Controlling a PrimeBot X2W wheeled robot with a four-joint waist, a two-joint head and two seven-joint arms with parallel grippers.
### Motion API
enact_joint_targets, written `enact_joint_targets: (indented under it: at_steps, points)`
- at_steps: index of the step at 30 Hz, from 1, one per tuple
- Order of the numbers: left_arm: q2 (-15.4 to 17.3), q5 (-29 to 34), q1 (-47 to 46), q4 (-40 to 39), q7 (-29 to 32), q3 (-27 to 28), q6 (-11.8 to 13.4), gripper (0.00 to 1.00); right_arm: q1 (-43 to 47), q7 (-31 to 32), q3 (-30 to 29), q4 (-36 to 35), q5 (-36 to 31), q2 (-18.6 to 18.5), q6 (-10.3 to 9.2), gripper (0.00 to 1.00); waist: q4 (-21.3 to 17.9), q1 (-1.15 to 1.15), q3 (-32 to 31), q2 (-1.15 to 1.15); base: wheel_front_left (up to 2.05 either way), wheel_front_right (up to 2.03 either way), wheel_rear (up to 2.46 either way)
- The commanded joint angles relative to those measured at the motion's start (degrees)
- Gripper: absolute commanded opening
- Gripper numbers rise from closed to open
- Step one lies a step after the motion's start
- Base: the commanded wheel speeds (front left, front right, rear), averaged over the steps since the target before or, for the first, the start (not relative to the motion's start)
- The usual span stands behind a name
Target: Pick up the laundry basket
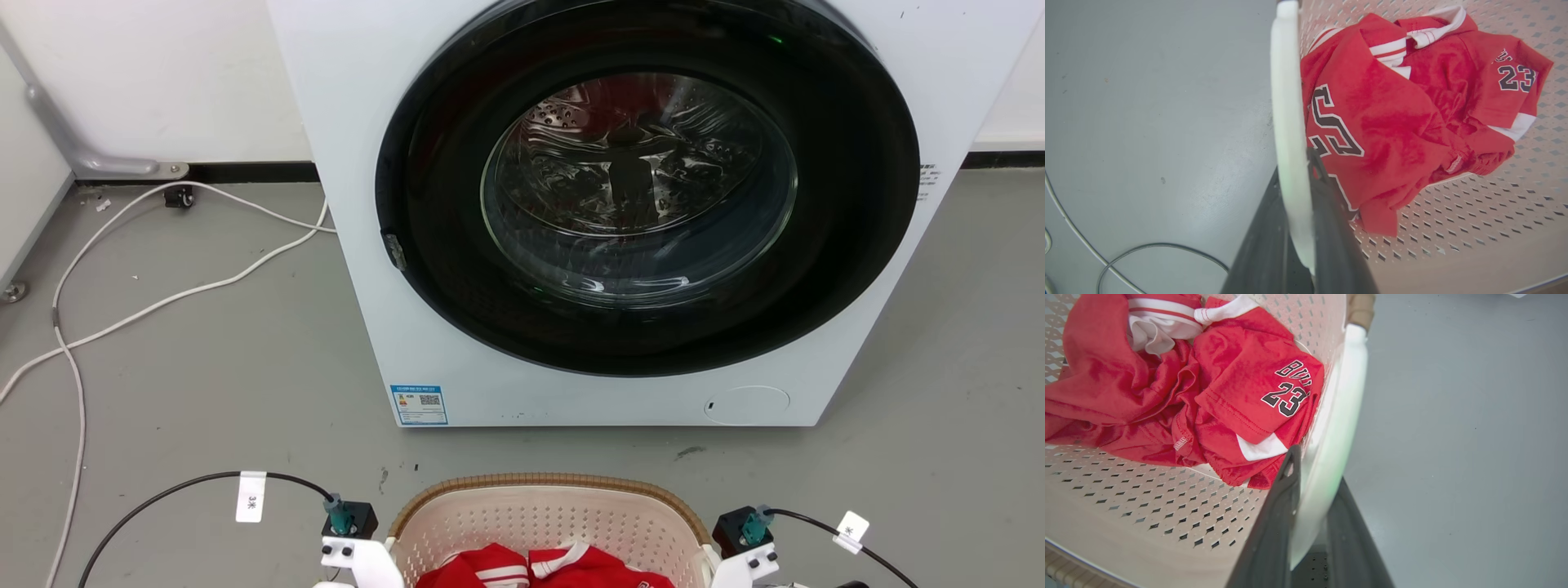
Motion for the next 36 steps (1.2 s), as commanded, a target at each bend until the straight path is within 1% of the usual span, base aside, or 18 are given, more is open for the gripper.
enact_joint_targets:
  at_steps: [1,36]
  points:
    - [0.6,-0.4,-0.5,0.0,-0.1,-0.6,-0.1,0.00,0.4,-0.3,0.8,-0.1,0.2,-0.3,0.18,0.00,0.0,0.00,-0.1,0.00,0.00,0.00,0.00]
    - [1.0,-6.9,-1.3,1.3,-1.7,-6.5,-0.1,0.00,-1.7,-2.2,7.8,0.8,6.5,-0.7,0.18,0.00,0.1,0.00,0.1,0.00,0.00,0.00,0.00]
